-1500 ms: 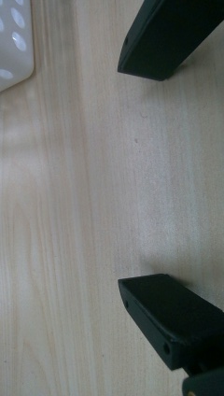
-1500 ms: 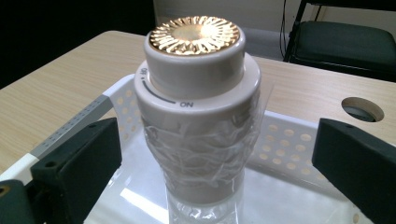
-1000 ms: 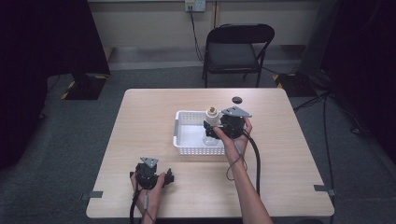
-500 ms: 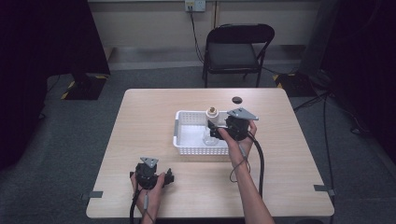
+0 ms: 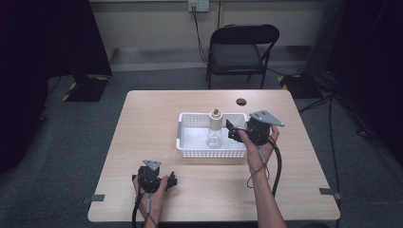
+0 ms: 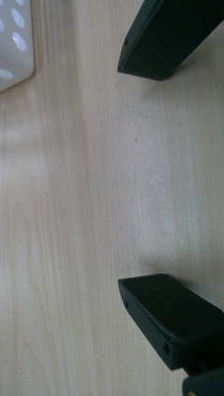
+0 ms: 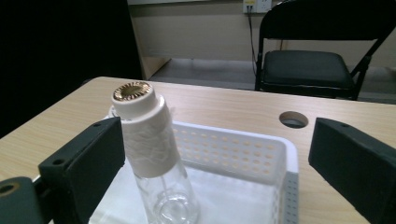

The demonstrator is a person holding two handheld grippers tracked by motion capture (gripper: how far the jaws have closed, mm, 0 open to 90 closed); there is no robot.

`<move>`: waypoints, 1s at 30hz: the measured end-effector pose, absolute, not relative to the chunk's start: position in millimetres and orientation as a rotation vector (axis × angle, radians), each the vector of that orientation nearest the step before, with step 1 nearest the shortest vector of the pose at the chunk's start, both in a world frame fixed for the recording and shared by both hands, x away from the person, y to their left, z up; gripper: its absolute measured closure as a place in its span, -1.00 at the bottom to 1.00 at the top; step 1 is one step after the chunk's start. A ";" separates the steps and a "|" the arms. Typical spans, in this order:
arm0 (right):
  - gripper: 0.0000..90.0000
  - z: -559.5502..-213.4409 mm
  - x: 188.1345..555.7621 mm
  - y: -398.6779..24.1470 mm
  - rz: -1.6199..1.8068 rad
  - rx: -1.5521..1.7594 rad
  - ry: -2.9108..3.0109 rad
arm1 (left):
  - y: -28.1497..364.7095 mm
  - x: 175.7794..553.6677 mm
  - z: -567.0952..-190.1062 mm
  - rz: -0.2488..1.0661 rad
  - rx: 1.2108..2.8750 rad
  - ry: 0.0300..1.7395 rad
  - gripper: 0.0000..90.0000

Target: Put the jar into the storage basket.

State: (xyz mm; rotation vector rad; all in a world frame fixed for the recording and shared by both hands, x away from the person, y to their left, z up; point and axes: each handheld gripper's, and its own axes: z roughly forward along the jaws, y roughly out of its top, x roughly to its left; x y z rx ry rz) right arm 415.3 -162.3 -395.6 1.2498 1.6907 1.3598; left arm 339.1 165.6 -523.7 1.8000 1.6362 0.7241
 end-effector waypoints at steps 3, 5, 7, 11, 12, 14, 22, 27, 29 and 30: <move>-0.96 -399.5 412.6 -166.7 1.348 1.256 1.694 | 165.5 339.1 -523.7 0.724 1.800 1.636 -1.00; -0.96 -401.9 410.8 -168.7 1.335 1.256 1.687 | 165.6 339.1 -523.7 0.724 1.800 1.636 -1.00; -0.96 -403.9 408.9 -170.0 1.329 1.262 1.682 | 165.5 339.1 -523.7 0.724 1.800 1.636 -1.00; -0.97 -409.7 401.5 -172.2 1.331 1.271 1.657 | 165.6 339.1 -523.7 0.724 1.800 1.636 -1.00; -0.97 -411.5 399.5 -172.7 1.331 1.269 1.656 | 165.5 339.1 -523.7 0.724 1.800 1.636 -1.00; -0.97 -415.0 395.7 -173.9 1.342 1.272 1.648 | 165.5 339.1 -523.7 0.724 1.800 1.636 -1.00; -0.97 -423.5 382.6 -179.3 1.343 1.284 1.637 | 165.6 339.1 -523.7 0.724 1.800 1.636 -1.00; -0.97 -428.9 374.4 -183.7 1.332 1.296 1.634 | 165.6 339.1 -523.7 0.724 1.800 1.636 -1.00; -0.97 -430.8 371.6 -184.9 1.327 1.300 1.632 | 165.6 339.1 -523.7 0.724 1.800 1.636 -1.00; -0.97 -431.9 370.4 -185.7 1.326 1.302 1.629 | 165.5 339.0 -523.7 0.724 1.800 1.636 -1.00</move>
